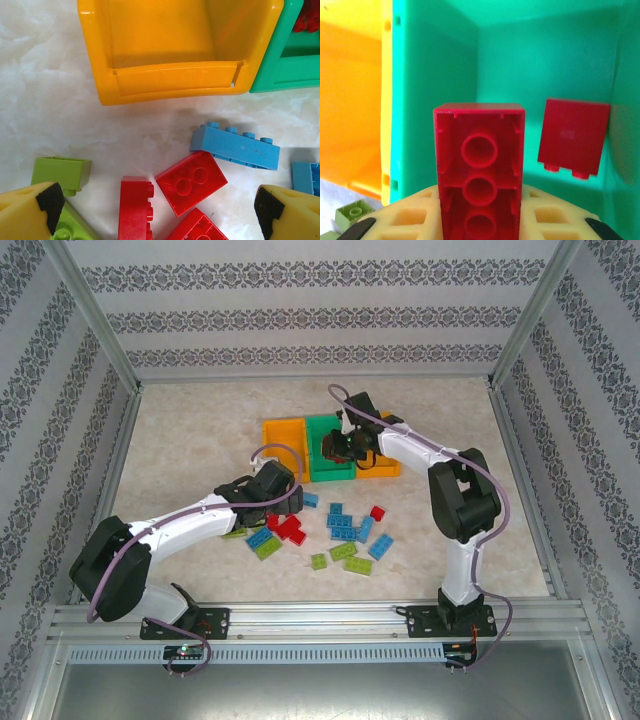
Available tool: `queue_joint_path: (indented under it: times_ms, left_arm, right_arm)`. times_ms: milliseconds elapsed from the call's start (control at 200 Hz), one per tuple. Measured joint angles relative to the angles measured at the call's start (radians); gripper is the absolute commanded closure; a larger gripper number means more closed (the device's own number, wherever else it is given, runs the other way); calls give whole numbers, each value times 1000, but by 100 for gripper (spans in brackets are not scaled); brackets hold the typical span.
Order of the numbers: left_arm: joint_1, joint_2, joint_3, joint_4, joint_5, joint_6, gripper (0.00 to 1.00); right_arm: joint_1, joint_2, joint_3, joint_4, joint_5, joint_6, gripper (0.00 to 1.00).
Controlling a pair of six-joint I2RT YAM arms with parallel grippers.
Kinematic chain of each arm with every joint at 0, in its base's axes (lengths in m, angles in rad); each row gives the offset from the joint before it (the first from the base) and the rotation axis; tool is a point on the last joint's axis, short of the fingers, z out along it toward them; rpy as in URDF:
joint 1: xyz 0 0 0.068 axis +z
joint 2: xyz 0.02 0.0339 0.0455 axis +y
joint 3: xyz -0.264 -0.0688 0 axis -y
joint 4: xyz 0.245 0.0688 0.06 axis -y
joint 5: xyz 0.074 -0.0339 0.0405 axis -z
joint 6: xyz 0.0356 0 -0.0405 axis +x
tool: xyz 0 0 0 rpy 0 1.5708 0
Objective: Sort the legos into containers by color
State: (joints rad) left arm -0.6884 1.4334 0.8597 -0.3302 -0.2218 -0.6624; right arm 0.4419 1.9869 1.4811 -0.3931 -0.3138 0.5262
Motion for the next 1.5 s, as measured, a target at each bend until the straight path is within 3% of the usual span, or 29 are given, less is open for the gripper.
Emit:
queue_joint_path:
  times_ms: [270, 839, 1099, 1499]
  left_arm:
    - [0, -4, 0, 0, 0, 0, 1]
    - [0, -11, 0, 0, 0, 0, 1]
    - [0, -15, 0, 1, 0, 0, 1]
    - [-2, -13, 0, 8, 10, 0, 1]
  right_arm:
    - [-7, 72, 108, -9, 39, 2, 63]
    - [-5, 66, 111, -20, 34, 5, 25]
    - [8, -143, -80, -21, 36, -62, 18]
    - [14, -508, -492, -145, 169, -166, 24]
